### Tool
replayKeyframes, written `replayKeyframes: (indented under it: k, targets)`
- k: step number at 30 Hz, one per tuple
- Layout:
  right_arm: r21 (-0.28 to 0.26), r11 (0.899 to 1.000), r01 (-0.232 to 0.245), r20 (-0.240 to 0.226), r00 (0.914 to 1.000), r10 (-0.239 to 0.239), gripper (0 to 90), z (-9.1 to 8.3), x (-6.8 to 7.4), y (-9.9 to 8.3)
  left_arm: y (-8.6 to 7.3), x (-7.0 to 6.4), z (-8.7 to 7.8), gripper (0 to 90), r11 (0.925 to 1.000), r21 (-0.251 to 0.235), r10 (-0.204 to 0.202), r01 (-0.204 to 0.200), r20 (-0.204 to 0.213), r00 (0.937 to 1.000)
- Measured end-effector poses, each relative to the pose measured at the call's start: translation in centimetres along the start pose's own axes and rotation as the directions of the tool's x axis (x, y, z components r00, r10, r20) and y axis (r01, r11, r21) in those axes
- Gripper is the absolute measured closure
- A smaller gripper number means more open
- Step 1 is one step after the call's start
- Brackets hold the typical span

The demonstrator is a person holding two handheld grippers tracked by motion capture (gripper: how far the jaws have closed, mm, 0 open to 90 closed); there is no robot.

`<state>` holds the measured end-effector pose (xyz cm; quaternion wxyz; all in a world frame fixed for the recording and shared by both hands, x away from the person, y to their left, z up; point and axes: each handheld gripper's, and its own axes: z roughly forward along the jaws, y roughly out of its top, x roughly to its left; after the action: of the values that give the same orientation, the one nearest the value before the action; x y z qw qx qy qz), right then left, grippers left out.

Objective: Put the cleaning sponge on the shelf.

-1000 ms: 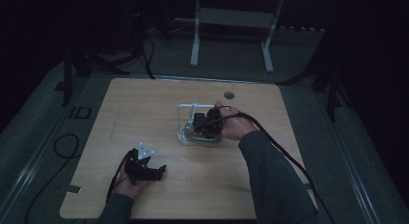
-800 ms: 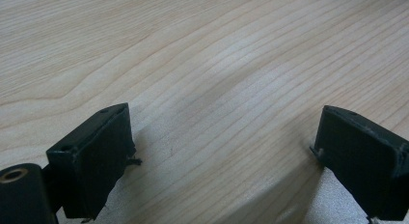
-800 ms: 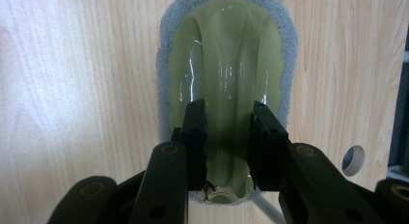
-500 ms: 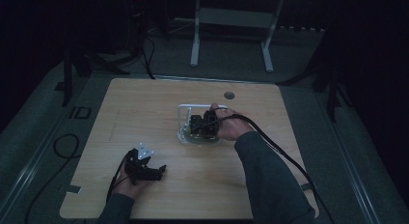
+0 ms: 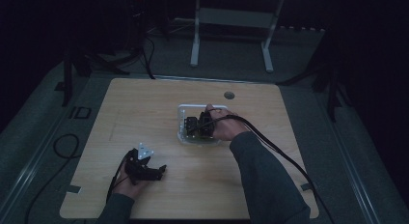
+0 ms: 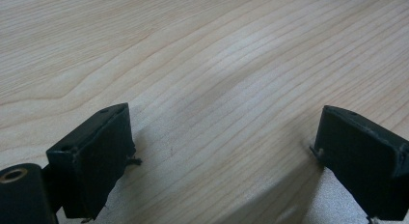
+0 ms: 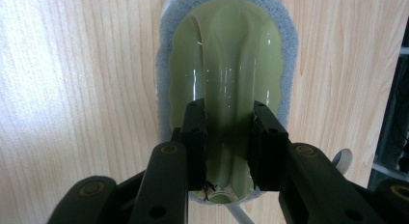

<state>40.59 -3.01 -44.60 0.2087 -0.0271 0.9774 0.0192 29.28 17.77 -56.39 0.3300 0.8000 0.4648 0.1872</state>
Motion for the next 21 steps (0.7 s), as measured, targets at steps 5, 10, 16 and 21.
replayKeyframes:
  k: [5, 10, 16, 21]
  targets:
    - [0.001, 1.0, -0.004, 0.0, 1.0, 0.004, 71.7, 0.4, 0.0, 0.2, 0.0, 0.0, 0.0, 6.6, 1.0, -0.001, 0.0, 0.0, 0.0, 1.0]
    - [0.015, 1.0, 0.007, -0.005, 1.0, -0.007, 71.7, 0.9, 0.2, 0.4, 0.0, 0.0, 0.0, 6.6, 1.0, 0.0, 0.0, 0.0, 0.0, 1.0]
    - [0.025, 1.0, 0.005, -0.008, 1.0, -0.005, 71.7, 1.4, 0.3, 0.6, 0.0, 0.0, 0.0, 6.6, 1.0, 0.0, 0.0, 0.0, 0.0, 1.0]
    - [0.03, 1.0, 0.0, -0.009, 1.0, 0.0, 71.7, 1.6, 0.2, 0.6, 0.0, 0.0, 0.0, 6.6, 1.0, 0.0, 0.0, 0.0, 0.0, 1.0]
